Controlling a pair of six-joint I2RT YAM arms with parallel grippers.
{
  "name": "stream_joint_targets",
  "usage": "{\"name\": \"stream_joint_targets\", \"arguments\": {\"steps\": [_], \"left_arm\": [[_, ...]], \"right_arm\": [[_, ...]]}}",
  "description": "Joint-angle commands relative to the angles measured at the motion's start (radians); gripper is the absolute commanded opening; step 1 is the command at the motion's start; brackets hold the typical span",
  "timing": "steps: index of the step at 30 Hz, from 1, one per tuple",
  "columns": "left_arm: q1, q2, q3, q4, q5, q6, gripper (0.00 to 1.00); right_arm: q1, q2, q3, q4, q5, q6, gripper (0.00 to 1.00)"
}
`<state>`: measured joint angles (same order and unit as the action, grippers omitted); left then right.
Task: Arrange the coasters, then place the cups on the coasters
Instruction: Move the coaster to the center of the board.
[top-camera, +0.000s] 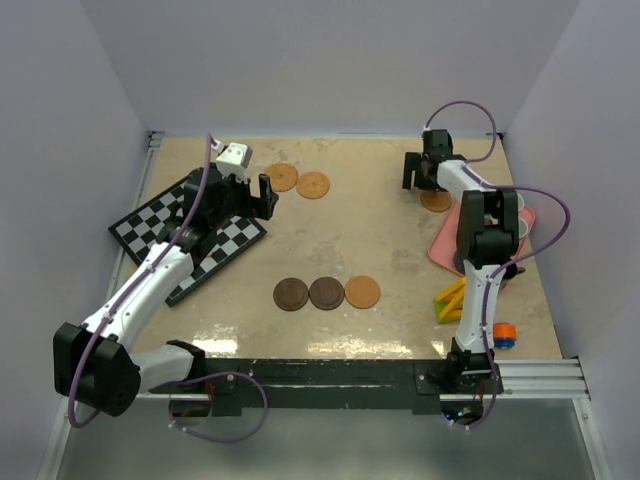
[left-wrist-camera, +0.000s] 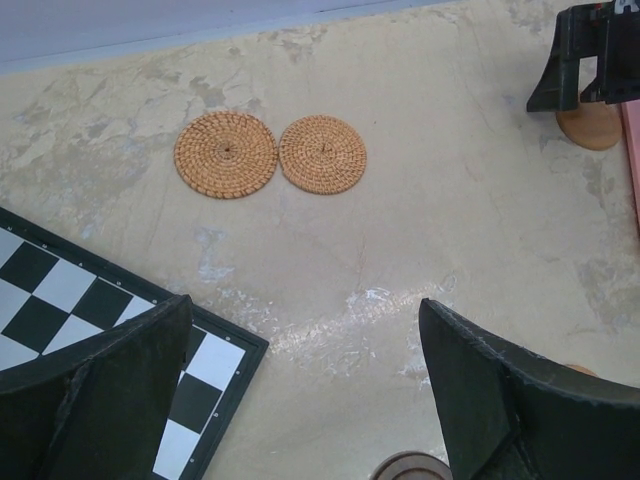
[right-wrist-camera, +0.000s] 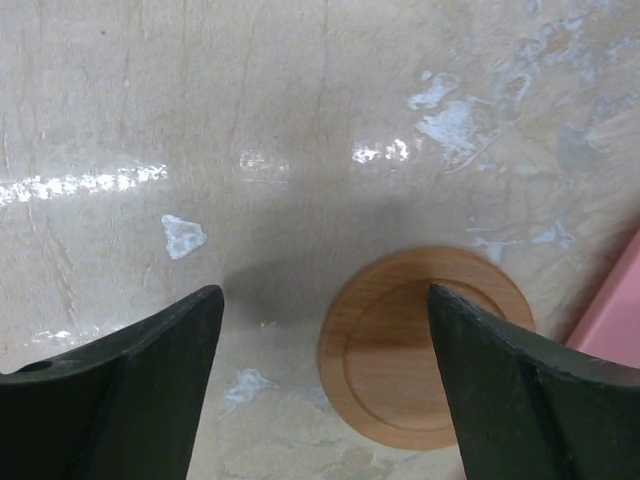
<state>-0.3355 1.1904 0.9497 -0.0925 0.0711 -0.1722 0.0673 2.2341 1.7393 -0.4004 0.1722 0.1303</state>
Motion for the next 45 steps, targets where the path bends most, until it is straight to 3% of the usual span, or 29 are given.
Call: {"name": "stream_joint_targets", "arguments": {"steps": [1,8,16,27,36,45], "left_arm": [[-0.005,0.000,0.009,0.033,0.024,-0.001,1.00],[-0.005,-0.003,0.011,0.033,0.035,-0.007,1.00],[-0.005,-0.005,0.009,0.034,0.036,-0.009,1.00],[-0.004,-0.003,0.008,0.037,0.042,-0.012,1.00],[-0.004,-0.002,0.008,0.037,0.039,-0.012,1.00],[-0.004,-0.003,0.006,0.039,0.033,-0.007,1.00]], "right_arm": [[0.009,-0.042,-0.076,0.063,-0.074,0.022,0.82],[0.048,-0.073,-0.178,0.078,-0.094,0.038,0.72],[0.169,-0.126,-0.268,0.086,-0.060,0.094,0.70],[0.406,-0.156,-0.333,0.083,-0.138,0.161,0.69],[0.604,-0.145,-0.288,0.075,-0.217,0.199,0.68],[0.658,-0.241,-0.166,0.011,-0.200,0.212,0.73]]}}
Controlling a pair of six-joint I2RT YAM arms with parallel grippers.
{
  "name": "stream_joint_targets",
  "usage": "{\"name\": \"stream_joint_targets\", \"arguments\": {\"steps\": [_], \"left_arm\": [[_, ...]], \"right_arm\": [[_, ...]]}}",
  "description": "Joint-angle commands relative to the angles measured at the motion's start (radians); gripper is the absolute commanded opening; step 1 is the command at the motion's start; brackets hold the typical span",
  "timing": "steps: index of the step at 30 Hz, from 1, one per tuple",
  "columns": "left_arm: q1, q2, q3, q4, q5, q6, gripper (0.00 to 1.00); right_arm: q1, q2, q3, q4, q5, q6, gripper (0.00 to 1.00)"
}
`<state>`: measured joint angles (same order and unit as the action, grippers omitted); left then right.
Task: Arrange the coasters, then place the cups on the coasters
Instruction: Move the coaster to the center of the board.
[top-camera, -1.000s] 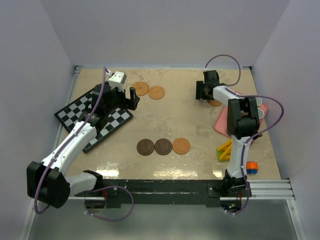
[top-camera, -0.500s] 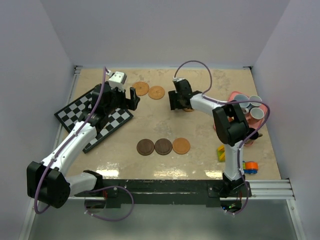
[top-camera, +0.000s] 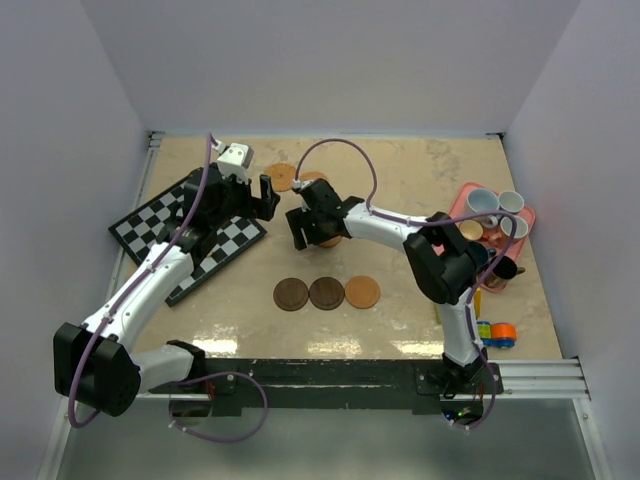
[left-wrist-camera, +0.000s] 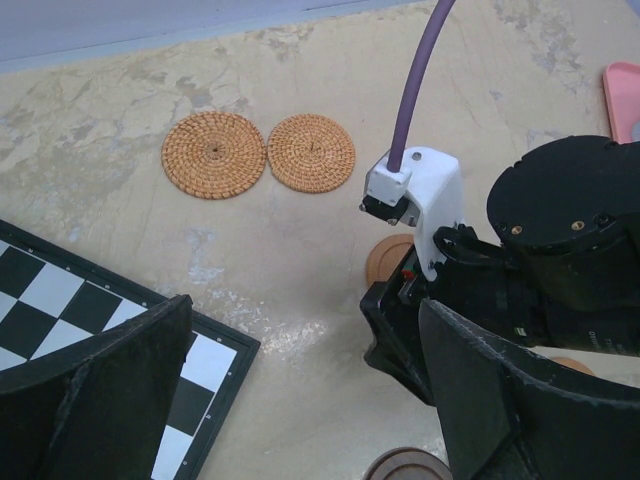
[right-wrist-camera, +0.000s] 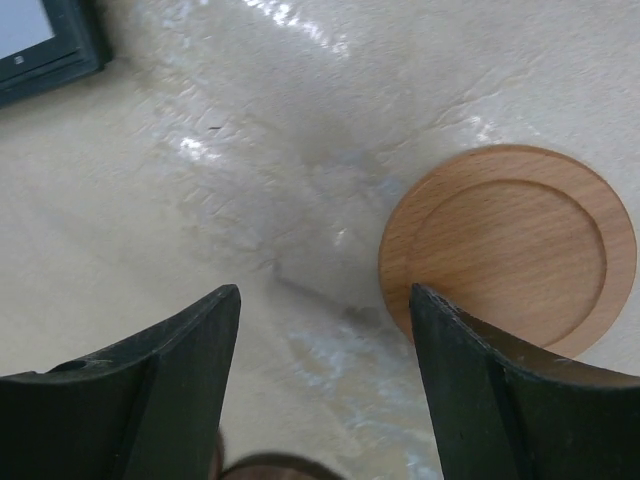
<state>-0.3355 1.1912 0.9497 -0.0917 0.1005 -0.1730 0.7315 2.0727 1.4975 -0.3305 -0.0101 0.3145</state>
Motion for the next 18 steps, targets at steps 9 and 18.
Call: {"name": "stream_joint_targets", "arguments": {"steps": [9,18], "left_arm": [[-0.005,-0.007,0.006,0.035,0.002,-0.006,1.00],[-0.004,-0.002,0.008,0.037,0.002,-0.005,1.00]], "right_arm": [[-0.090,-0.099,0.093,-0.087,0.118,-0.061,0.81],[-0.159,-0.065,0.049,0.004,0.033,-0.166,0.62]]}}
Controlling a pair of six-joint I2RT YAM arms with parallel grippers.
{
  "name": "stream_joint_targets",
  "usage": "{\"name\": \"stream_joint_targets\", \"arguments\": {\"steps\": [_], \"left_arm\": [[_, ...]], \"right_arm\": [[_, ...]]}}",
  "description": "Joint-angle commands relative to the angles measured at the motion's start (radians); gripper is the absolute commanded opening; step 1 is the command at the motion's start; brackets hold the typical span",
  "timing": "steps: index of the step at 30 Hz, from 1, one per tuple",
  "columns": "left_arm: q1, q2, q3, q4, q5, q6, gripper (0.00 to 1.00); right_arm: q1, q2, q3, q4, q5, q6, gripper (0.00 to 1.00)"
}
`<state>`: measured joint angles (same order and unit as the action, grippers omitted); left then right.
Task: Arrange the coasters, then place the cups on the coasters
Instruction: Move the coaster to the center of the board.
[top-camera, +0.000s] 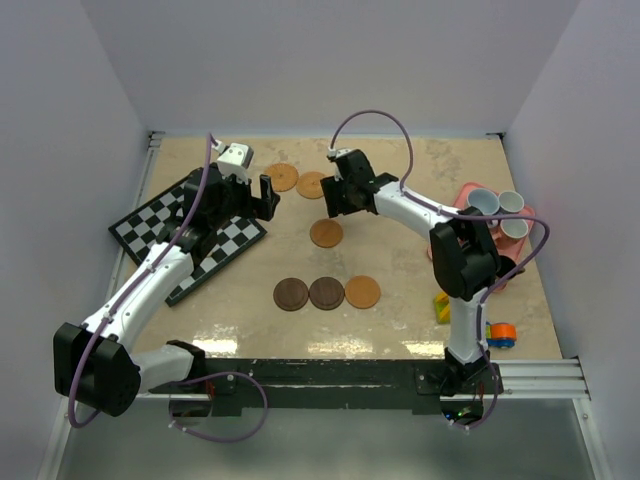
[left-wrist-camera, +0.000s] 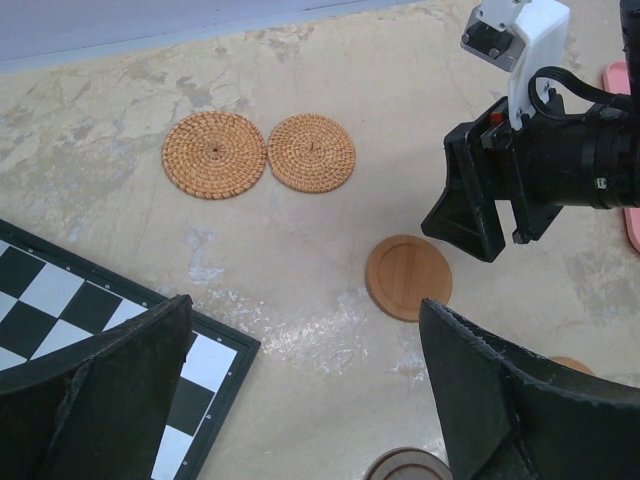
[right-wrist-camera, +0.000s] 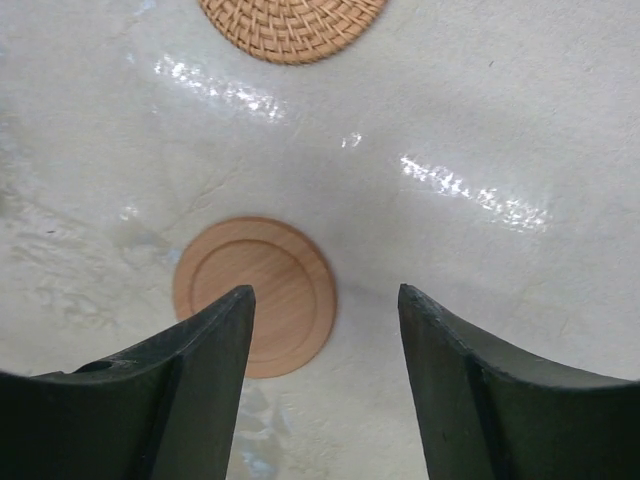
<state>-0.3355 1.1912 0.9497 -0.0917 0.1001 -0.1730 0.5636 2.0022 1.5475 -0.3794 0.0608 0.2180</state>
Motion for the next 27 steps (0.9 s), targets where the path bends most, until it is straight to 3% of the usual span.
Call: {"name": "stream_joint_targets", "arguments": {"steps": [1,27], "left_arm": [[-0.005,-0.004,0.006,0.037,0.004,-0.006,1.00],[-0.005,0.004,0.006,0.038,0.018,-0.011,1.00]], "right_arm": [[0.007,0.015,0.003,0.054,-0.052,-0.074,0.60],[0.007,0.107,-0.095,0.241,-0.197,-0.287,0.49]]}}
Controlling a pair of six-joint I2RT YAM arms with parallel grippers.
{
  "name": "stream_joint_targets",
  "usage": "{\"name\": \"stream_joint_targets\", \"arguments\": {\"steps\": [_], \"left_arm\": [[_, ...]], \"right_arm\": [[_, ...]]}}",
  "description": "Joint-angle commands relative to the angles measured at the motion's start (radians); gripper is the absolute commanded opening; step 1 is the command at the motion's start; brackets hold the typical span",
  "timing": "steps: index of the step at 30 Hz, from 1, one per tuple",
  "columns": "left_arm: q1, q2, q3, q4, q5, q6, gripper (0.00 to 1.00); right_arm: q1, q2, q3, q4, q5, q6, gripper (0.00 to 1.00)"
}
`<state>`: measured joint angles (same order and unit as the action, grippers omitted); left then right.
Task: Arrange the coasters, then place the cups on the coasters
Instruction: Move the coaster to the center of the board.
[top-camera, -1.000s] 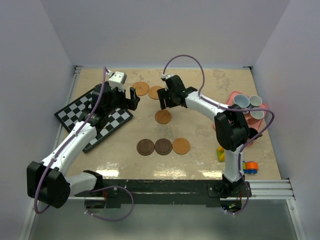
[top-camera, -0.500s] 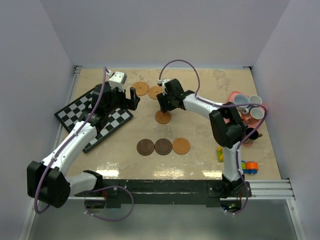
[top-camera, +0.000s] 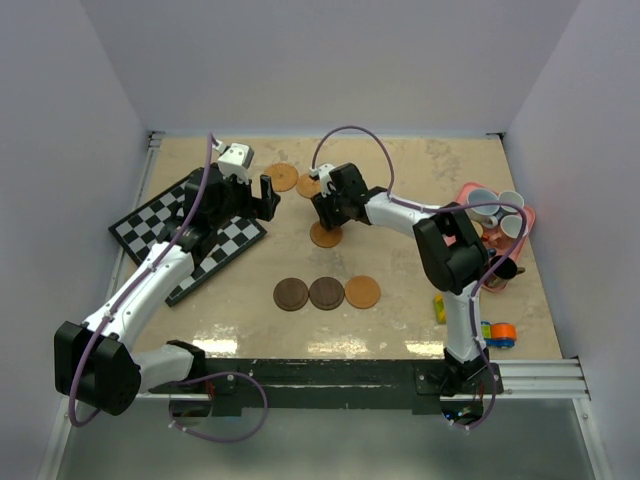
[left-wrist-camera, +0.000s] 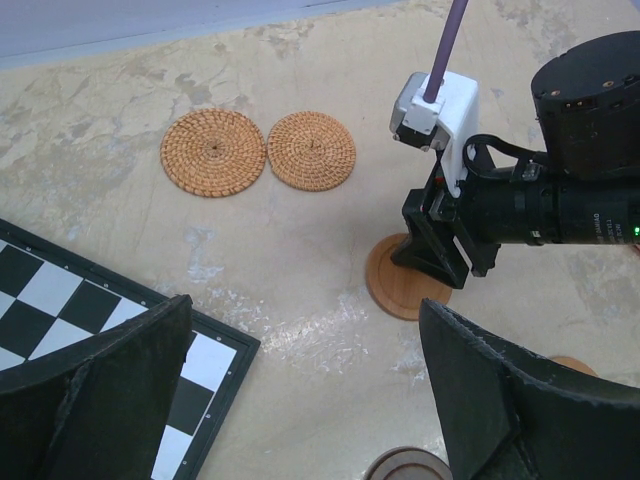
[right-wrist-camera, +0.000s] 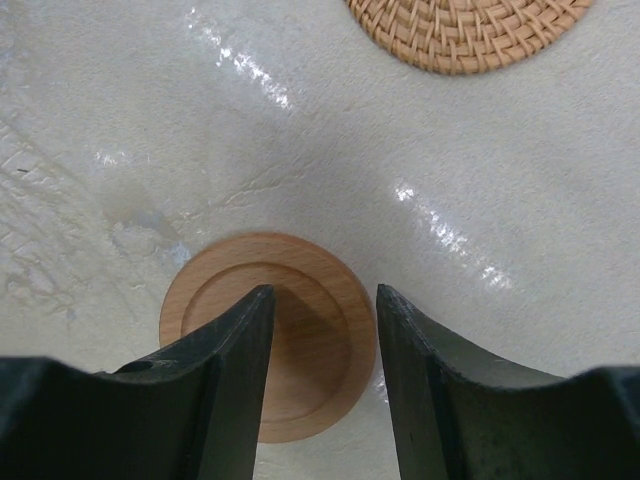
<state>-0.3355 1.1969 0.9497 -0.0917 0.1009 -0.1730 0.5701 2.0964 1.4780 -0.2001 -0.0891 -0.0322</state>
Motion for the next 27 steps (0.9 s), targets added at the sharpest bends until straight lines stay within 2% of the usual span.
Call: {"name": "stream_joint_targets", "arguments": {"steps": [1,11,21,27], "left_arm": [[-0.005,-0.002,0.006,0.038,0.016,-0.011,1.00],[-0.005,-0.002,0.006,0.040,0.017,-0.011,1.00],[-0.005,0.001,0.004,0.038,0.011,-0.010,1.00],[-0.005,0.000,0.006,0.037,0.005,-0.006,1.00]], "right_arm": [[0.001,0.013,-0.033,0.068,-0.057,-0.037,0.49],[0.005,0.014,-0.102,0.097,-0.107,-0.028,0.42],[0.082,-0.003,-0.173,0.183,-0.089,0.087,0.29],[0.100,-0.013,-0.215,0.237,-0.103,0.132,0.27]]}}
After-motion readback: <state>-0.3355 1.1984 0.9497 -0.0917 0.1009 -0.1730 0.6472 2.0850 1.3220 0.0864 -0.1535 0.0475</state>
